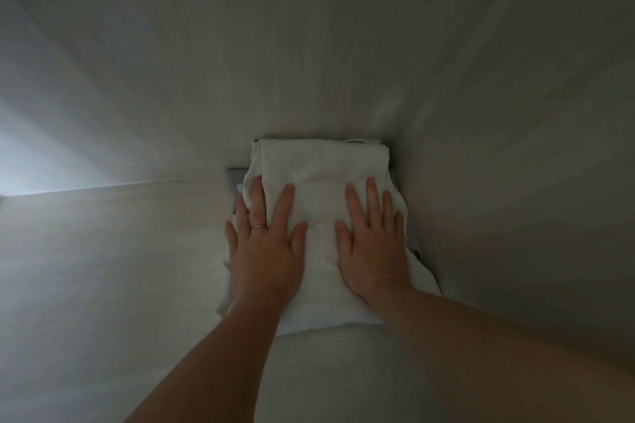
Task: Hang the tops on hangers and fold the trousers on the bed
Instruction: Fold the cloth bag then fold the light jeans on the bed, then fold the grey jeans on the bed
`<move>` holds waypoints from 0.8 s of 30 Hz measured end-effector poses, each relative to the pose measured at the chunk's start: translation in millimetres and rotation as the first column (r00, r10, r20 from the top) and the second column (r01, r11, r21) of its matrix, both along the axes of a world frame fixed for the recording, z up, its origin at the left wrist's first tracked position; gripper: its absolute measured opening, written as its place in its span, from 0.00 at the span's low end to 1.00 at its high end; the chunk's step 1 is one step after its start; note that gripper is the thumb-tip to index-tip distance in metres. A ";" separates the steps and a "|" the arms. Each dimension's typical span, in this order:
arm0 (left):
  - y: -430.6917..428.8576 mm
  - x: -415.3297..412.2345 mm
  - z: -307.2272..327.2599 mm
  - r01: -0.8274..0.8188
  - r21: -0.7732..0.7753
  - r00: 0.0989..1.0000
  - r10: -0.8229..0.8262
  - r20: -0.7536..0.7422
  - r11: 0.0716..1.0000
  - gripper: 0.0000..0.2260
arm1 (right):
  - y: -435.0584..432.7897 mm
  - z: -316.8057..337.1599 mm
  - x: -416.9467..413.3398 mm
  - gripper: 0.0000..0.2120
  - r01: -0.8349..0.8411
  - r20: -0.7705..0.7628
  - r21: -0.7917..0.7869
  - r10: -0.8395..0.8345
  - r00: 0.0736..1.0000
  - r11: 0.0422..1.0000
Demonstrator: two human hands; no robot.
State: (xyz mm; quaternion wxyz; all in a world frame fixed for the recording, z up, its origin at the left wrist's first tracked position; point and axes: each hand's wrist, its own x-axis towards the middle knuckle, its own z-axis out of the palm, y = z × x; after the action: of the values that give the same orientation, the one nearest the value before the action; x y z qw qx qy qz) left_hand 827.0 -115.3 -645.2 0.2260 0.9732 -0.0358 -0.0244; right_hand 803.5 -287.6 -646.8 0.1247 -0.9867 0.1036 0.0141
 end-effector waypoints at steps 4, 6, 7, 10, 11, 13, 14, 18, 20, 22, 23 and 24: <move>0.5 10.5 -3.8 0.018 0.045 0.993 -0.013 -0.116 0.999 0.28 | -0.7 -5.1 14.7 0.30 -0.019 -0.120 0.007 0.020 0.993 1.000; 2.4 17.1 4.4 0.050 0.066 0.971 -0.034 -0.235 0.997 0.29 | -4.0 5.3 23.1 0.31 -0.044 -0.271 0.046 0.055 0.961 0.998; 3.1 19.3 11.6 0.064 0.070 0.956 -0.042 -0.291 0.995 0.30 | -6.4 16.0 26.2 0.32 -0.059 -0.356 0.064 0.079 0.931 0.996; 4.4 8.1 38.7 0.121 0.097 0.893 -0.066 -0.446 0.988 0.33 | -9.9 55.8 20.8 0.35 -0.102 -0.546 0.057 0.117 0.830 0.993; 5.3 -5.5 46.9 0.142 0.109 0.873 -0.072 -0.483 0.984 0.33 | -9.8 67.7 13.4 0.36 -0.101 -0.589 0.058 0.116 0.800 0.993; 7.9 -43.9 58.5 0.187 0.133 0.850 -0.092 -0.519 0.973 0.32 | -8.4 87.5 -10.4 0.37 -0.096 -0.664 0.091 0.132 0.736 0.991; 11.4 -65.5 62.3 0.200 0.135 0.836 -0.097 -0.540 0.970 0.32 | -7.2 93.6 -26.1 0.37 -0.103 -0.696 0.118 0.156 0.701 0.988; 36.4 -137.7 82.0 0.139 -0.032 0.692 -0.120 -0.712 0.990 0.33 | 6.1 117.4 -99.2 0.32 -0.166 -0.733 0.166 0.234 0.639 0.972; 53.6 -172.5 99.2 -0.058 -0.224 0.586 -0.149 -0.796 0.973 0.32 | 19.2 133.0 -133.6 0.32 -0.182 -0.724 0.159 0.240 0.647 0.970; 68.4 -208.2 124.0 -0.140 -0.294 0.641 -0.140 -0.754 0.945 0.31 | 31.8 153.5 -165.3 0.31 -0.198 -0.697 0.180 0.267 0.665 0.964; 74.2 -223.9 135.7 -0.146 -0.303 0.711 -0.113 -0.694 0.942 0.30 | 37.6 164.2 -179.9 0.31 -0.210 -0.664 0.203 0.292 0.688 0.956; 79.4 -238.5 147.6 -0.159 -0.308 0.766 -0.080 -0.637 0.938 0.29 | 42.6 172.4 -193.5 0.30 -0.220 -0.621 0.230 0.317 0.717 0.948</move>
State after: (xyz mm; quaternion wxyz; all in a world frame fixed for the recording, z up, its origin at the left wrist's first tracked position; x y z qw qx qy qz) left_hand 588.5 -35.9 -497.6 0.3915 0.8516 0.0607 -0.3433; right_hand 610.0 -245.0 -474.5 0.1461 -0.9130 -0.0054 0.3808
